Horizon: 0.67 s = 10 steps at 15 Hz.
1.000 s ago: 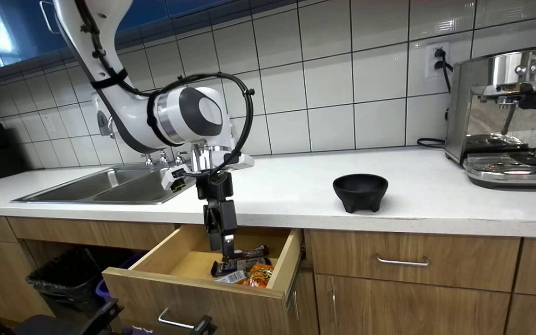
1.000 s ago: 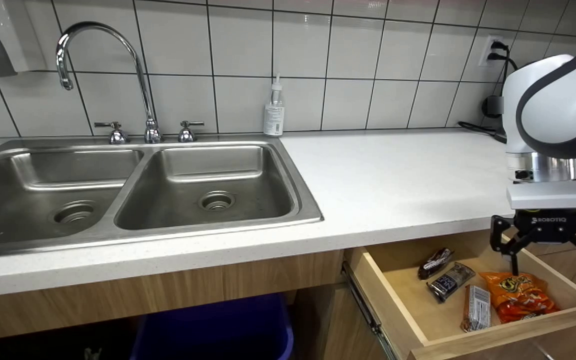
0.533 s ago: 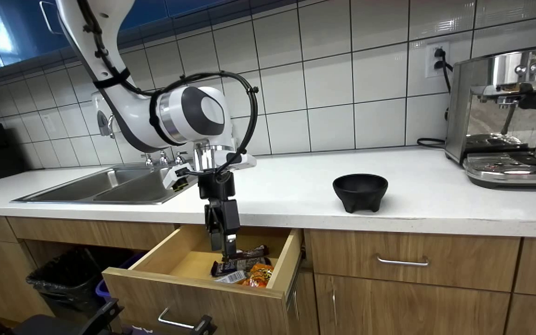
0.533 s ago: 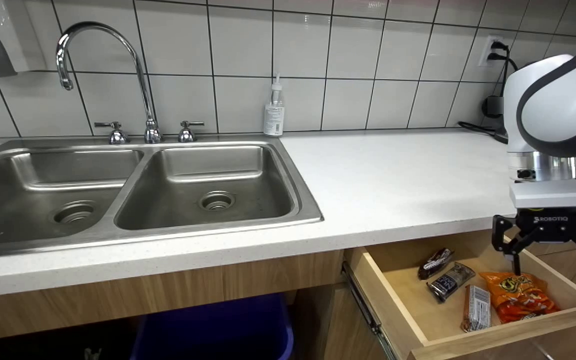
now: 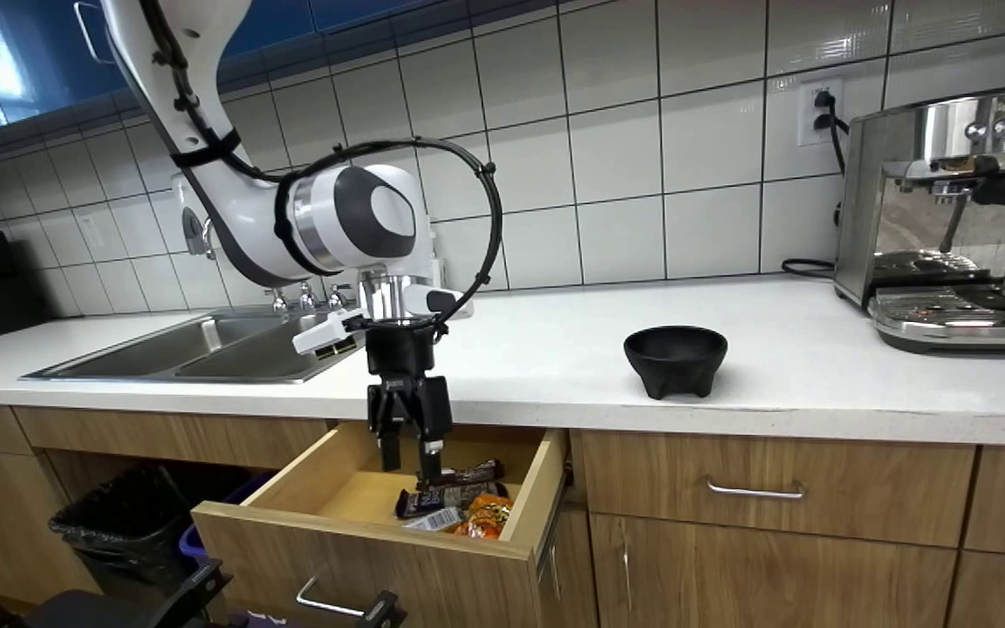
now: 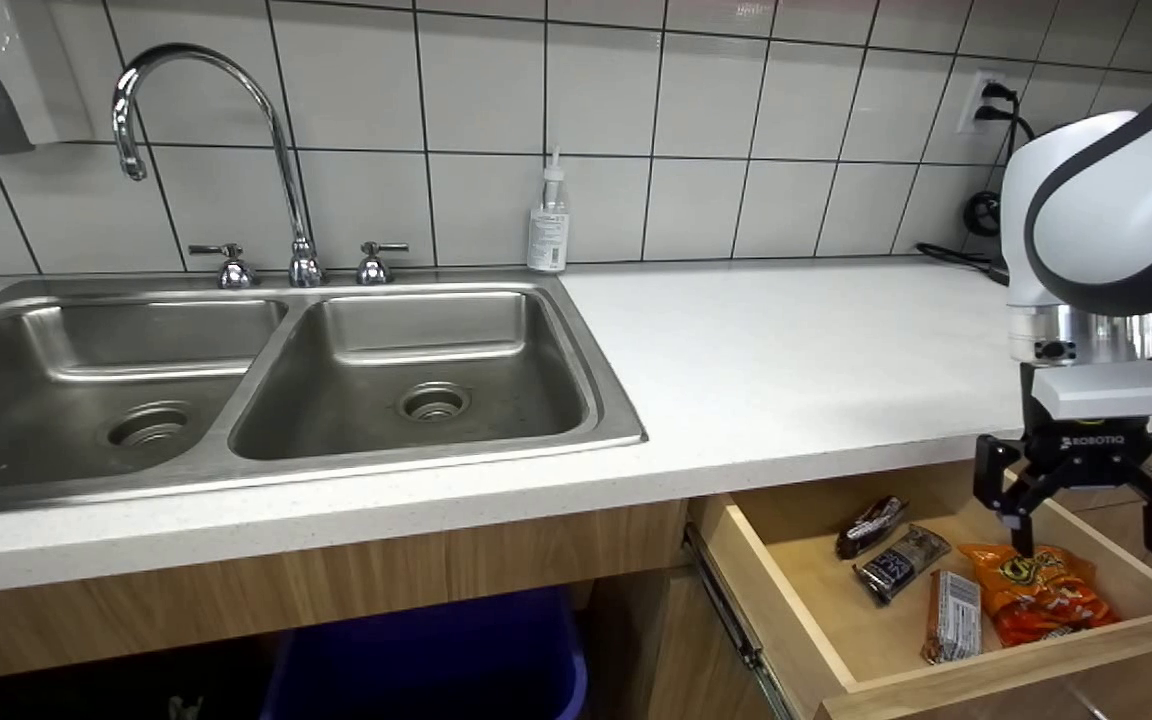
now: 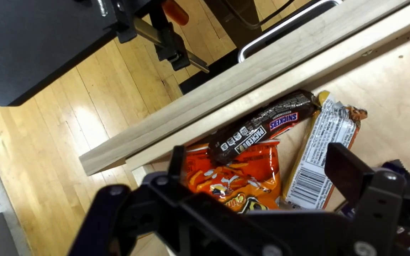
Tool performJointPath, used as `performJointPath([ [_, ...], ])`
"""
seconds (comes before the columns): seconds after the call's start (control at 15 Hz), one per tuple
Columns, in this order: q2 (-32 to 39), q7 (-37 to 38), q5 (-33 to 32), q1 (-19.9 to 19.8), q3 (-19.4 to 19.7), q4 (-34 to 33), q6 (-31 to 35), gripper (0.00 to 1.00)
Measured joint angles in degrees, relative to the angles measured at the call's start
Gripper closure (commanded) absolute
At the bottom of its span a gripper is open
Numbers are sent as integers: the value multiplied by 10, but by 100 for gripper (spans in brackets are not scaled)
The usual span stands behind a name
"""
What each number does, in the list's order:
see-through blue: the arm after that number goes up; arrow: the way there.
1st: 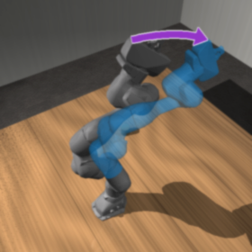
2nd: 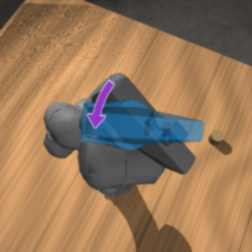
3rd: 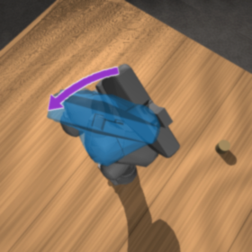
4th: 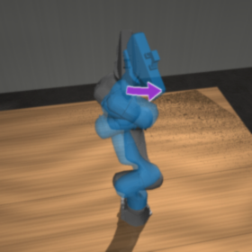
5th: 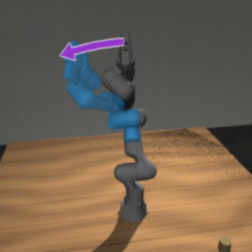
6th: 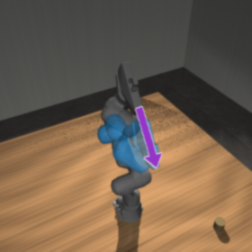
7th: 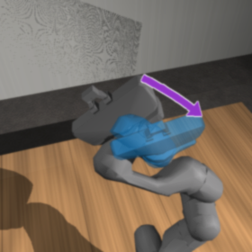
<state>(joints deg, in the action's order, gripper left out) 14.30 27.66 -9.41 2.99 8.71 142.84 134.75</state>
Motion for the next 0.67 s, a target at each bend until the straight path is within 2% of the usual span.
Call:
performJointPath([
  [0.33, 0, -80, 15, -1, -14, 12, 0, 0],
  [0.67, 0, -128, 25, -1, -25, 30, 0, 0],
])
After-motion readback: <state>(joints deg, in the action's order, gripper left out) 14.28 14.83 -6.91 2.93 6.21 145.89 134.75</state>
